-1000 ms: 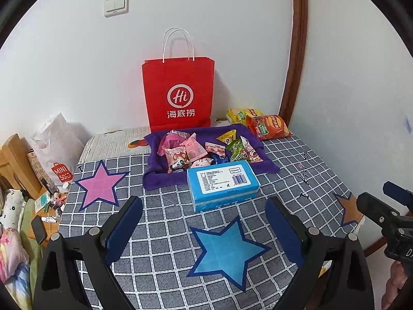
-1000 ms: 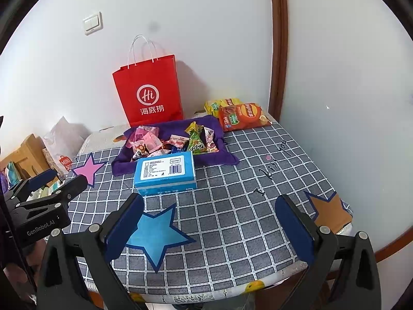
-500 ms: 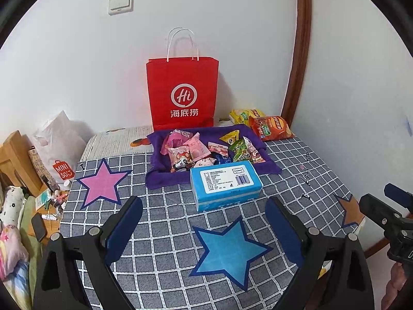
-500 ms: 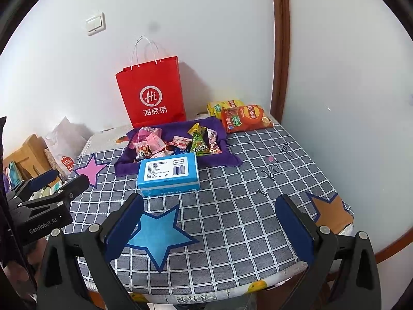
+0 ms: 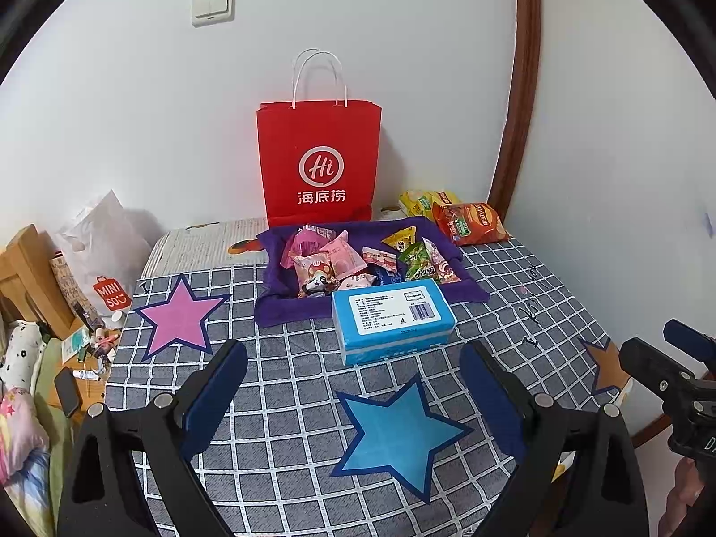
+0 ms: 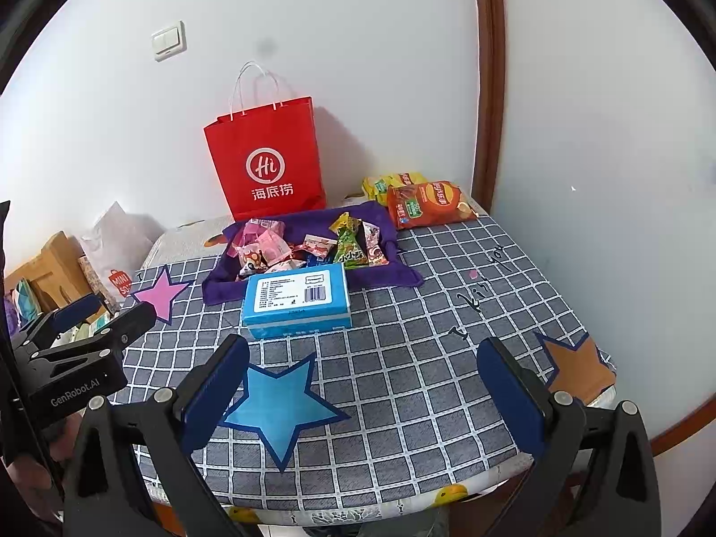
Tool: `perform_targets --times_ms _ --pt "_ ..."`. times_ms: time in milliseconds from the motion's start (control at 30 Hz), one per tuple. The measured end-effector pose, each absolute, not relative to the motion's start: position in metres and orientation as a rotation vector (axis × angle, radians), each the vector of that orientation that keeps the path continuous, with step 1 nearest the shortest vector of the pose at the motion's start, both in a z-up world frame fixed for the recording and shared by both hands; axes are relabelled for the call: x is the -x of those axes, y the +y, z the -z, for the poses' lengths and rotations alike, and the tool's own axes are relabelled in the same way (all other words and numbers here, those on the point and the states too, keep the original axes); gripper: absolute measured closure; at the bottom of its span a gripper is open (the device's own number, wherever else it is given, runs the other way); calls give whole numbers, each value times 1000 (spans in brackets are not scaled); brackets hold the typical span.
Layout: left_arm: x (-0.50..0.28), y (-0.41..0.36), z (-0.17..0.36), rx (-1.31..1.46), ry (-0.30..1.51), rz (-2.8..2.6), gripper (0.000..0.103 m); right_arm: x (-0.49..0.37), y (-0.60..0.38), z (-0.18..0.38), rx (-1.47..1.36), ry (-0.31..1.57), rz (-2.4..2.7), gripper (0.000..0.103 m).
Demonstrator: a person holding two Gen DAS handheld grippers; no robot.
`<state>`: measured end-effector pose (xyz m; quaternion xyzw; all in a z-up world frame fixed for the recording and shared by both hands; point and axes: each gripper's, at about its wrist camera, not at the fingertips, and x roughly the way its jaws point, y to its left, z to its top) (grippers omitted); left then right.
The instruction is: Organize snacks
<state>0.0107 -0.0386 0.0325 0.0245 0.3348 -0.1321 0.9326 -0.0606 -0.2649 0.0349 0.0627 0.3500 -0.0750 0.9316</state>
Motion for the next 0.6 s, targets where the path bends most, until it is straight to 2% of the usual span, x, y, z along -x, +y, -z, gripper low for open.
perform_targets --times_ms 600 --pt "-8 -37 -33 -38 685 265 7 63 -263 -36 -124 718 148 3"
